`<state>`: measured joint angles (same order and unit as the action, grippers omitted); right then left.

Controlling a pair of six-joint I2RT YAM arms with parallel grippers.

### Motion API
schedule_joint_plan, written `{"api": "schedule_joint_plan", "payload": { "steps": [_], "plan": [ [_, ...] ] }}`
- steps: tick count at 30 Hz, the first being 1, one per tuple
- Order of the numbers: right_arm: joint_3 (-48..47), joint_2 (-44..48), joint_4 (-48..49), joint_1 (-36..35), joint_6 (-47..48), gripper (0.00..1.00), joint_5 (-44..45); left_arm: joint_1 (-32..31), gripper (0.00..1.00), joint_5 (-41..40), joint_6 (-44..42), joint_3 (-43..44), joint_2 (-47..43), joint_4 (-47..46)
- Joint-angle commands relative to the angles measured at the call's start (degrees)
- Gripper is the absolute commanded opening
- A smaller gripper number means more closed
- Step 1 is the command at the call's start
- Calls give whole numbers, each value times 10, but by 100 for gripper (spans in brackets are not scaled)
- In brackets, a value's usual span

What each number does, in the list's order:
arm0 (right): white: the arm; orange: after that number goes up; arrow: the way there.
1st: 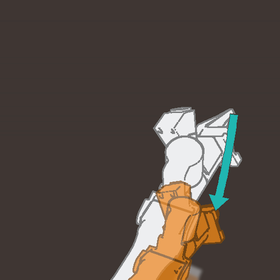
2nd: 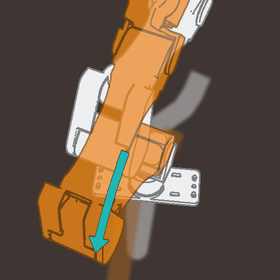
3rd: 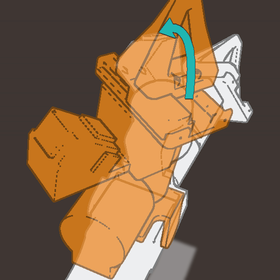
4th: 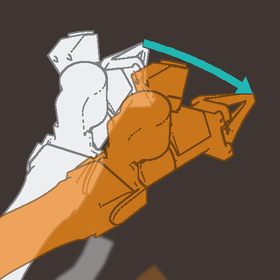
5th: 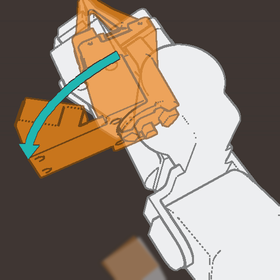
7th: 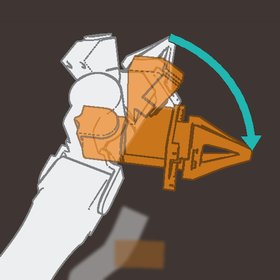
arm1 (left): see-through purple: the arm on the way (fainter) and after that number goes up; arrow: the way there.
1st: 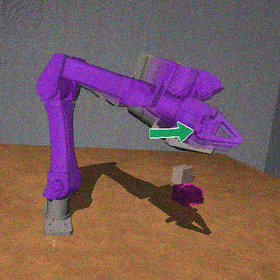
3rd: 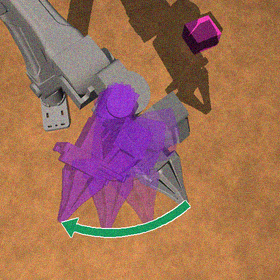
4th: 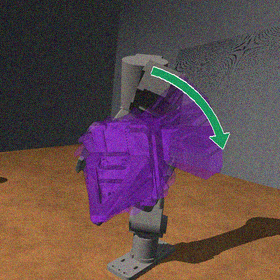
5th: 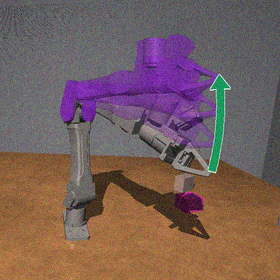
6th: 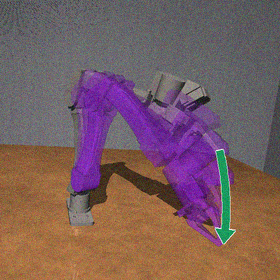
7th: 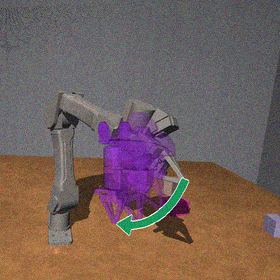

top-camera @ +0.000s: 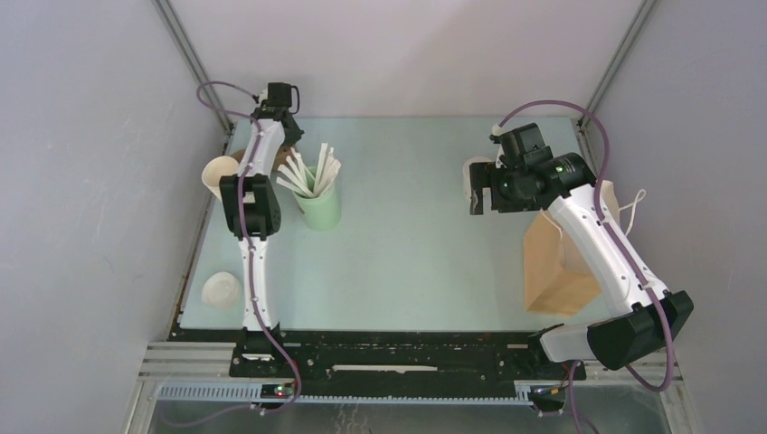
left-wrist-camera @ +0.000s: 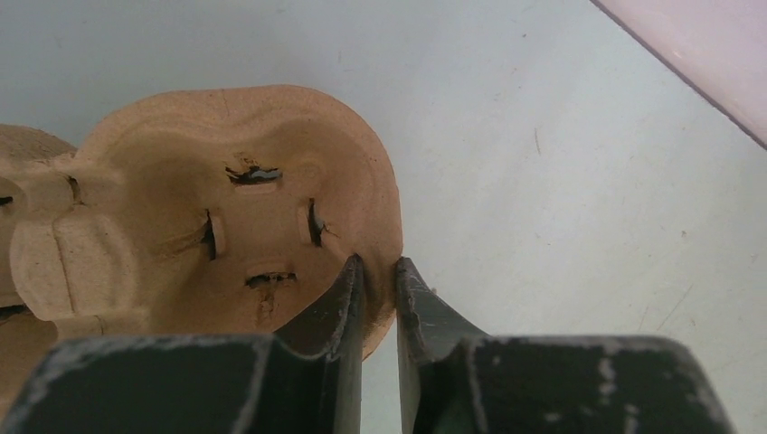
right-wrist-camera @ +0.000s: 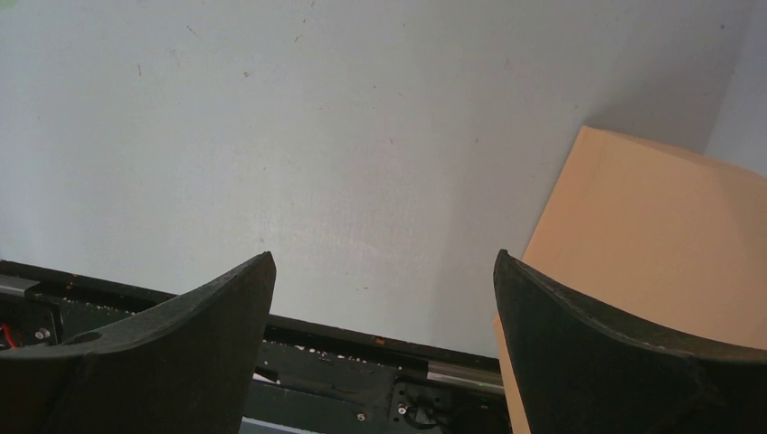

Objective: Pack the takeout coffee

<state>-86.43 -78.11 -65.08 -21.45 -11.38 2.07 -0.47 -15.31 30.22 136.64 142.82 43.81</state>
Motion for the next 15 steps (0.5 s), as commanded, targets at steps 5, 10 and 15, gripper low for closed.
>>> {"api": "schedule_joint_plan", "payload": {
  "steps": [5,10,15],
  "plan": [
    [-7,11,6,7,2,100,6,-12,17,86,7,-2,-36,-80],
    [-3,11,8,9,2,100,4,-16,21,89,4,-4,-30,-75],
    [-3,9,8,10,3,100,4,-17,27,92,0,-7,-27,-66]
  ]
}}
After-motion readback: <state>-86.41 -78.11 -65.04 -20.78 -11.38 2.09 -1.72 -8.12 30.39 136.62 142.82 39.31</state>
